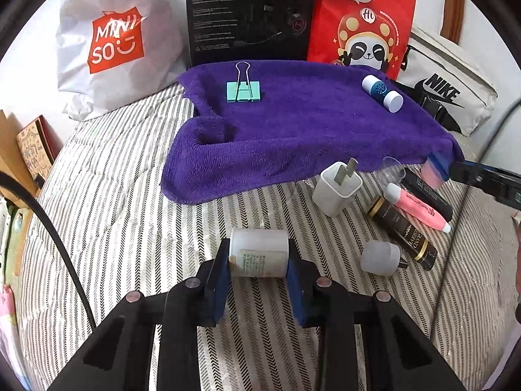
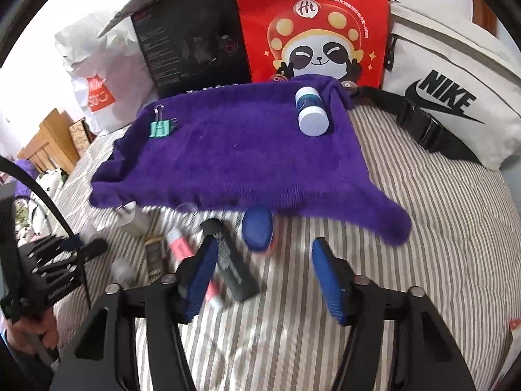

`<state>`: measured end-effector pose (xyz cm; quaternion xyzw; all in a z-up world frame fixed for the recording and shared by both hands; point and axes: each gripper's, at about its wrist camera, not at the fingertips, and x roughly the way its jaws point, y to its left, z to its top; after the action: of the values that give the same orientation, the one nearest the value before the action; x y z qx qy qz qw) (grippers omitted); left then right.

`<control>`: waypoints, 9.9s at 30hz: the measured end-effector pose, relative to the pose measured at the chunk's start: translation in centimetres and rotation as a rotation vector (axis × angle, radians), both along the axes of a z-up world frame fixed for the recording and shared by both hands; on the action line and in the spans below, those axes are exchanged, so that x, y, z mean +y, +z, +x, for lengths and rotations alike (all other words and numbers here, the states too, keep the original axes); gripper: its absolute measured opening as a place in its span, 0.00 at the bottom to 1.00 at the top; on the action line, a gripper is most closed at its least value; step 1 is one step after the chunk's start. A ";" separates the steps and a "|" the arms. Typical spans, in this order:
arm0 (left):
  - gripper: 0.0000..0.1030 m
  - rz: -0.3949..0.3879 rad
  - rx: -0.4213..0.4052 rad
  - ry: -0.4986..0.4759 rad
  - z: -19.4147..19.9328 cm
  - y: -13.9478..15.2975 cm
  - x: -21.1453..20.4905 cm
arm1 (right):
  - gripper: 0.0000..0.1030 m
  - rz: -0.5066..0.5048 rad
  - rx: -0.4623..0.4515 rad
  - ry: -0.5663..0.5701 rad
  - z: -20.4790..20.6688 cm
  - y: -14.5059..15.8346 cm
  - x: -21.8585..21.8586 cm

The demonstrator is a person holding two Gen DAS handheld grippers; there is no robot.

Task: Organize rigid objects

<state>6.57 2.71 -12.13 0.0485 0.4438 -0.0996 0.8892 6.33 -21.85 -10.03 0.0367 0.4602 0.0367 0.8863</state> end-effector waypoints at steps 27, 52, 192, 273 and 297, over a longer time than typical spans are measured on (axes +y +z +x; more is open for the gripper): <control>0.29 0.010 -0.046 0.003 -0.3 -0.1 -0.3 | 0.20 -0.131 -0.037 0.042 1.7 -3.7 1.6; 0.29 -0.051 -0.037 0.043 -0.6 0.0 0.4 | 0.19 -0.066 -0.021 0.072 0.6 -2.6 0.7; 0.52 -0.019 -0.050 -0.037 5.9 6.1 -2.6 | 0.55 0.048 -0.094 0.007 1.6 4.7 -2.5; 0.25 -0.033 -0.030 0.052 3.3 -0.4 -0.9 | 0.22 -0.088 0.051 0.096 -0.8 -3.1 1.3; 0.25 -0.031 -0.001 0.032 3.0 -0.2 -0.8 | 0.22 -0.110 0.049 0.138 -1.2 -2.1 1.6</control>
<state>9.54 1.95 -12.30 0.0275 0.4425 -0.0924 0.8916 5.15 -20.28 -12.16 -0.0431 0.4846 0.0714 0.8708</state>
